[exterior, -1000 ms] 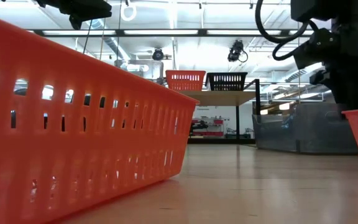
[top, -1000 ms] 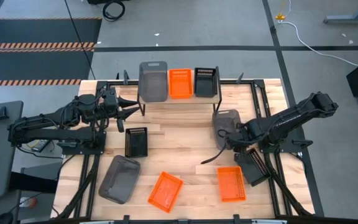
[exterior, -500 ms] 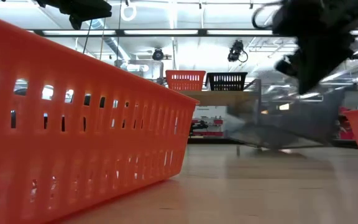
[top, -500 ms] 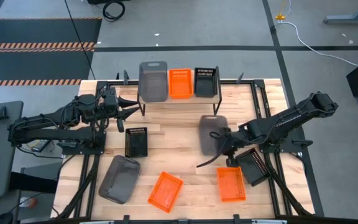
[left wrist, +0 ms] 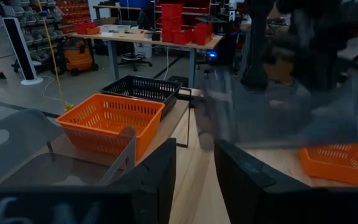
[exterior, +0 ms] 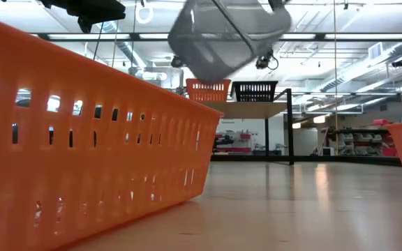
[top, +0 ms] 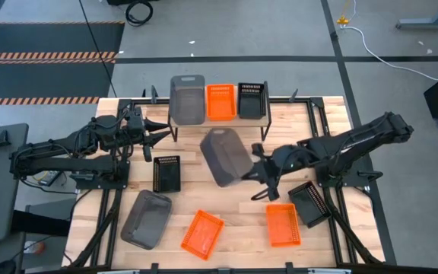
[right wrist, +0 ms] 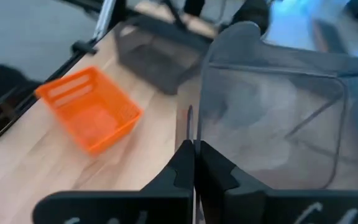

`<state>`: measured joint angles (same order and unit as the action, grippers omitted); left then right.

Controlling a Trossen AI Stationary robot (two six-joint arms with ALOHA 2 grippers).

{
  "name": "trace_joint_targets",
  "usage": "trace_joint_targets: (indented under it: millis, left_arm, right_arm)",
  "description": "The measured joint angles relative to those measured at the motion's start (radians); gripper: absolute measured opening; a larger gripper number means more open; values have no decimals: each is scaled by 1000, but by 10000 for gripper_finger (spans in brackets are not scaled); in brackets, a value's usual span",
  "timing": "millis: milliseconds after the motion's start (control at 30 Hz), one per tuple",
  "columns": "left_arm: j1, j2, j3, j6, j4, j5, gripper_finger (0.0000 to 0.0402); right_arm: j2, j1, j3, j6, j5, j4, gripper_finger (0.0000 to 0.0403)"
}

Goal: Stack baskets on shelf by color
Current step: Stack the top black bin on top of the black bin on the shelf

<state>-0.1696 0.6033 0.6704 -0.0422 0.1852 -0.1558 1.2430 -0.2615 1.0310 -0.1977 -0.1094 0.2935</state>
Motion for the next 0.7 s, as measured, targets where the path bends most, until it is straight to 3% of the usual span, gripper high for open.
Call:
trace_joint_targets:
  millis: [300, 700]
  left_arm:
    - [0, 0, -1, 0, -1, 0, 117]
    - [0, 0, -1, 2, -9, 0, 117]
  right_arm:
    - [31, 140, 139, -110, -3, 2, 10]
    - [347, 312, 490, -231, 80, 16, 10]
